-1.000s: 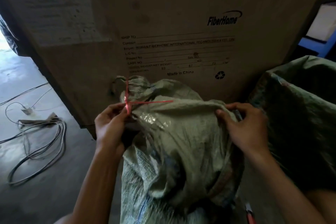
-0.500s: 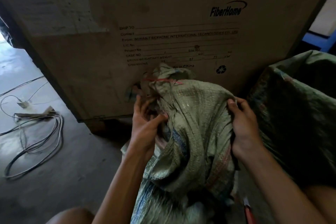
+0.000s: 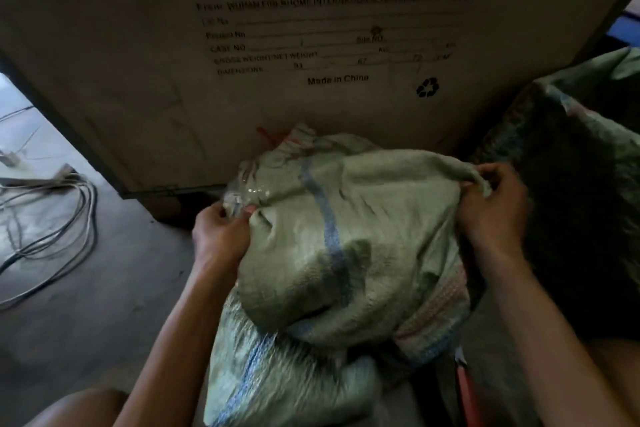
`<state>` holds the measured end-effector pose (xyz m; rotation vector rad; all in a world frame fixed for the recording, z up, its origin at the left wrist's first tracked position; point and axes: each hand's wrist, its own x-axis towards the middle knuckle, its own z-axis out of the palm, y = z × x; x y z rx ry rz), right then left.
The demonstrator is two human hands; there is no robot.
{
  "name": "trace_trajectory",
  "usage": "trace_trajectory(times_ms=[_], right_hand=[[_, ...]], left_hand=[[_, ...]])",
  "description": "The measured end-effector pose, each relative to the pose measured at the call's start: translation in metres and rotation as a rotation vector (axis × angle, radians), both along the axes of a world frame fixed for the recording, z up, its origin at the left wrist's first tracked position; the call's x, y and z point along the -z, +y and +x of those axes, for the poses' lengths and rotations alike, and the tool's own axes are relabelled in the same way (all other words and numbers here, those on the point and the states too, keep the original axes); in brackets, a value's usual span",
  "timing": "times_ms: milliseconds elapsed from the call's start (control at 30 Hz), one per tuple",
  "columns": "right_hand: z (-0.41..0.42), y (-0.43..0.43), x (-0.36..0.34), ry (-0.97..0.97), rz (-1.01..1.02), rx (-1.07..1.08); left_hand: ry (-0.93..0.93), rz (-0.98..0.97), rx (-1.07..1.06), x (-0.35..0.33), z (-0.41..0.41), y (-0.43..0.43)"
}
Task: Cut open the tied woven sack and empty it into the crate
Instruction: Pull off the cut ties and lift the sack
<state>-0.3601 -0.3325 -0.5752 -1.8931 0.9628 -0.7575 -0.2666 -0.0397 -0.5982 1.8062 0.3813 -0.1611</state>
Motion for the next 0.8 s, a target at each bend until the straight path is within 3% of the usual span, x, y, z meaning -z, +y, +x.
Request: trace_trajectory(times_ms=[67,233,367,567,800], right_hand=[[0.003,-0.010,0.011,-0.009,0.123,-0.006],[0.021,0.002,0.039,0.059,0.414,-0.120],[0.030,0.020,0.022,0.054,0.639,-0.186],[0.003,0.046,-0.033,-0.053,0.487,-0.181],[-0.060,0.067,-0.157,-0.009,0.547,-0.197]], left_hand=[[-0.014,0.067,-0.039,0.004,0.006,0.012],[0.113,-0.149,0.032,0.003,0.003,-0.007],[0.190,-0.192,0.070,-0.008,0.003,-0.038],[0.146,-0.102,0.077,-0.060,-0.013,-0.059],[0.096,-0.076,0.183,-0.192,-0.070,-0.057]])
